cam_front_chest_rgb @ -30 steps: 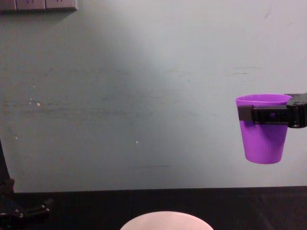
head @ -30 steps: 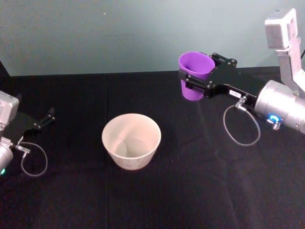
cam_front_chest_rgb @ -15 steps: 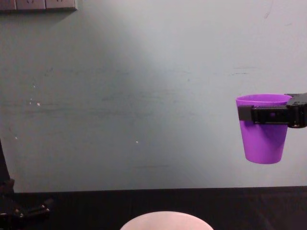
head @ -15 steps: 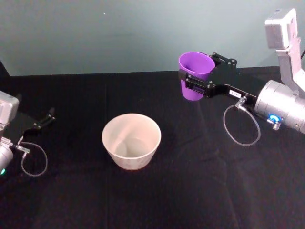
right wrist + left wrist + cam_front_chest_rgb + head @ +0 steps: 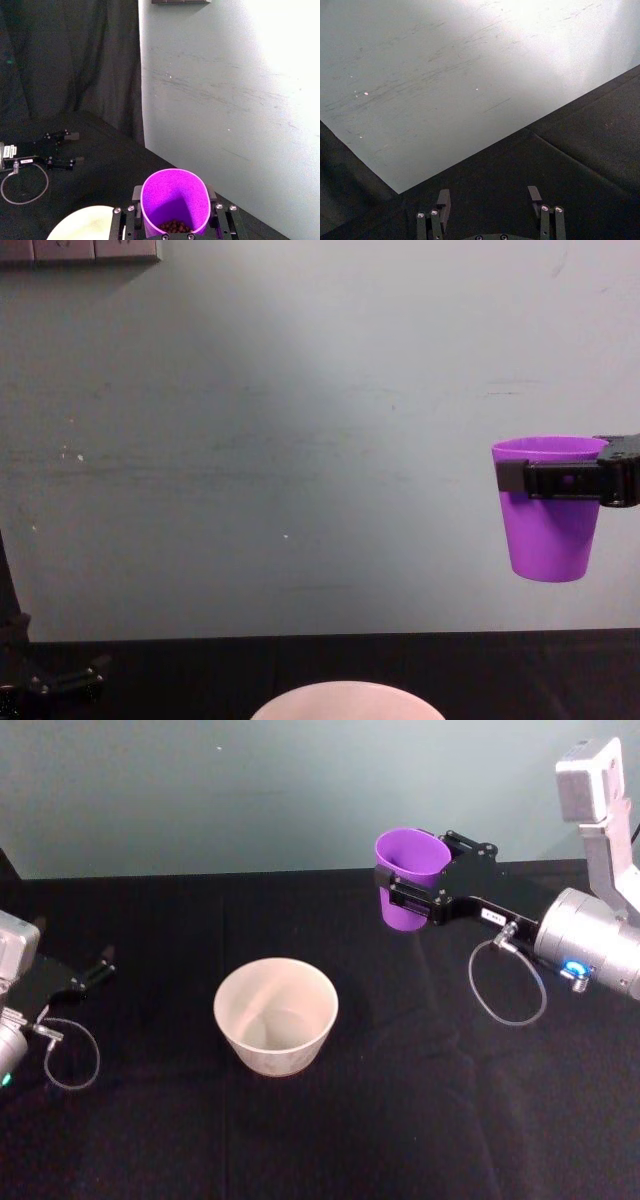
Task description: Pick up the cup and pour the mung beans from the cup into the bowl.
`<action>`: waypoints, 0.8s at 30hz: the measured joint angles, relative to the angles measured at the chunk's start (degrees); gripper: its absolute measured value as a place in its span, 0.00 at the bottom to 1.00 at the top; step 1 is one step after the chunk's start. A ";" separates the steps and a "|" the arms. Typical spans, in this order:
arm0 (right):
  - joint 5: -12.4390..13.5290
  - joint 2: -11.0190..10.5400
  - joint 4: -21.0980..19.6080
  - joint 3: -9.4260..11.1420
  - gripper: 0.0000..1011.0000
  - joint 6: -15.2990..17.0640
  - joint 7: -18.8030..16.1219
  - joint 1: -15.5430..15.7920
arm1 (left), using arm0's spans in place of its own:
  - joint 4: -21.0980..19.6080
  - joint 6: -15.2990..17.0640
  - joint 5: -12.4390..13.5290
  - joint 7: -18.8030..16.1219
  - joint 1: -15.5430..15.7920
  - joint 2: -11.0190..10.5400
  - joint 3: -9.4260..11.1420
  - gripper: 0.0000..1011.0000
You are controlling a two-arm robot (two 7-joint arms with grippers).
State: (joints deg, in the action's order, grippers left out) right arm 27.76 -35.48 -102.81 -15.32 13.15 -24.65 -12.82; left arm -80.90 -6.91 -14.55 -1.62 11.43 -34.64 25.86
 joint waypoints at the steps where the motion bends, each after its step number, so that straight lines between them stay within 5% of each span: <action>1: 0.00 0.00 0.00 0.00 0.71 0.00 0.00 0.00 | 0.00 0.00 0.00 0.00 0.00 0.00 0.00 0.99; 16: 0.50 -0.04 0.07 -0.01 0.71 -0.59 -0.23 -0.01 | 0.00 0.00 0.00 0.00 0.00 0.00 0.00 0.99; 24: 1.40 0.44 2.31 -2.61 0.71 -1.17 -1.45 -2.69 | 0.00 0.00 0.00 0.00 0.00 0.00 0.00 0.99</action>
State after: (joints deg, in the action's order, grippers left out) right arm 29.16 -35.04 -100.50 -17.94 11.97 -26.09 -15.52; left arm -80.90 -6.91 -14.55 -1.62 11.43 -34.65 25.86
